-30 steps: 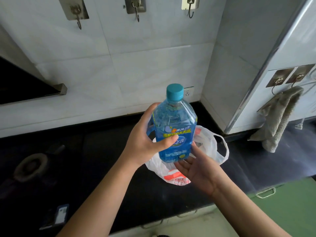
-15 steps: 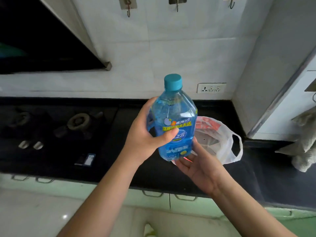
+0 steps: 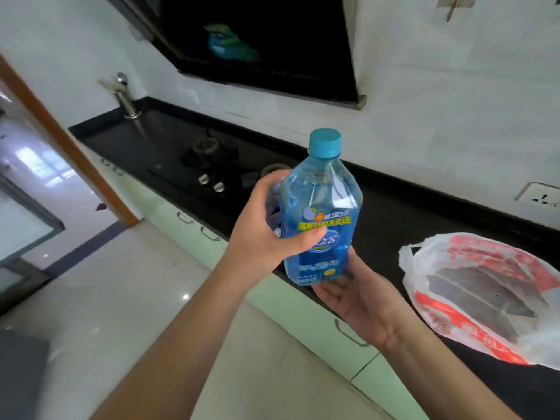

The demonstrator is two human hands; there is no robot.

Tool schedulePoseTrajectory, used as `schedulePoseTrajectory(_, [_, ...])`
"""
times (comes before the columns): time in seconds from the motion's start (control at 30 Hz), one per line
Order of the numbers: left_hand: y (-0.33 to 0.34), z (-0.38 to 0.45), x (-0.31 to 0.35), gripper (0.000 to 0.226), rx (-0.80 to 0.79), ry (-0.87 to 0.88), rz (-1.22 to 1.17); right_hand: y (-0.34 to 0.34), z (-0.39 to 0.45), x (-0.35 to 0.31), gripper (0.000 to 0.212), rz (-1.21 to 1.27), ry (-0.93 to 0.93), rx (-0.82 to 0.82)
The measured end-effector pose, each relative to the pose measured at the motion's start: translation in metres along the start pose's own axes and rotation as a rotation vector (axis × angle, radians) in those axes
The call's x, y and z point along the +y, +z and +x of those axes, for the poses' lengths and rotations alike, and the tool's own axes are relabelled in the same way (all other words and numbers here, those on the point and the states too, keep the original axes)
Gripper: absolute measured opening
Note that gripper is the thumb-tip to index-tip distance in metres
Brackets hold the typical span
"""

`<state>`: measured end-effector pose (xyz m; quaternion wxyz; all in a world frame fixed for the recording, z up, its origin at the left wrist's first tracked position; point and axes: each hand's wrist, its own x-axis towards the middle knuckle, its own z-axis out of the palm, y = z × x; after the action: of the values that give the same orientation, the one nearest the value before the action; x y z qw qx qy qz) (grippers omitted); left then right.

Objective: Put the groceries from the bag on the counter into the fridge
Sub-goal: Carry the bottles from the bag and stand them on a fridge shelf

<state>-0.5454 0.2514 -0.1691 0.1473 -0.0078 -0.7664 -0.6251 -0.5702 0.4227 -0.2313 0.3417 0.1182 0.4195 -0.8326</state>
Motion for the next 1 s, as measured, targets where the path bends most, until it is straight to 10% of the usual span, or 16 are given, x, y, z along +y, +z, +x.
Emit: schedulePoseTrajectory(1.0, [-0.395, -0.162, -0.033, 0.077, 0.729, -0.192, 0.262, 0.346, 0.118, 0.253, 0.034, -0.375, 0.524, -0.484])
